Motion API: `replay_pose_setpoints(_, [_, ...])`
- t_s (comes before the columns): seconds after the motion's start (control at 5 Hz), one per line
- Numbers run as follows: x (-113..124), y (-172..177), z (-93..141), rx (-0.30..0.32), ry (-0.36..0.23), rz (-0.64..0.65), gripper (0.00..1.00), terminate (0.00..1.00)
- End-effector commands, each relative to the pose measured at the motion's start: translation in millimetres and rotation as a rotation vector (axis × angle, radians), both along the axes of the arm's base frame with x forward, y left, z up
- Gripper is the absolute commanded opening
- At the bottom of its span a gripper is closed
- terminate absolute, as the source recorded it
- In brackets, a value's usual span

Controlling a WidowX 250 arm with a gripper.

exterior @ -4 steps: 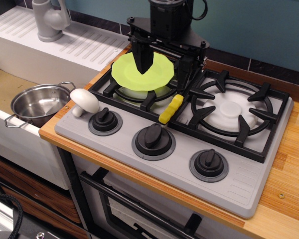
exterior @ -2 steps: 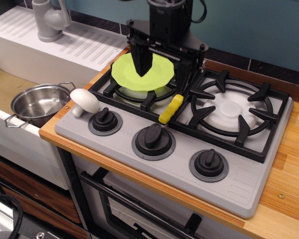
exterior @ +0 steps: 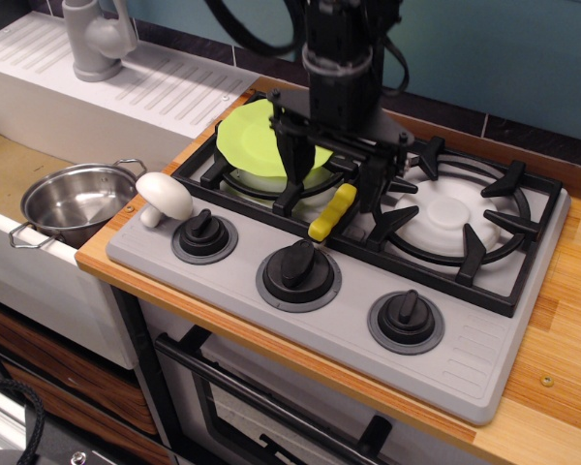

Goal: Put fry on plate and mushroom in pot or pan in sink

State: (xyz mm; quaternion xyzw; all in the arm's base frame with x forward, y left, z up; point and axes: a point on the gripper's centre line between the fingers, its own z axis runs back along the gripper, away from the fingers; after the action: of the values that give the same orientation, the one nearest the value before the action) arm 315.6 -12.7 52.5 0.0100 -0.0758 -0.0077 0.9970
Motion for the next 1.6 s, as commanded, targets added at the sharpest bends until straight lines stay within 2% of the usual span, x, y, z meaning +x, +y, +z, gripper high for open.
replay_pose_setpoints(0.0, [14,1,-5,-0.016,-0.062,-0.014,1.0,0.0])
replay_pose_setpoints(0.6, [12,5,-20,-0.027,-0.075,-0.014,1.0,0.0])
replay_pose_setpoints(0.8, [12,4,-23,-0.014,-0.061,-0.003,0.0,0.0])
replay_pose_setpoints(1.4, [14,3,-21,-0.036,-0.046,-0.005,0.0,0.0])
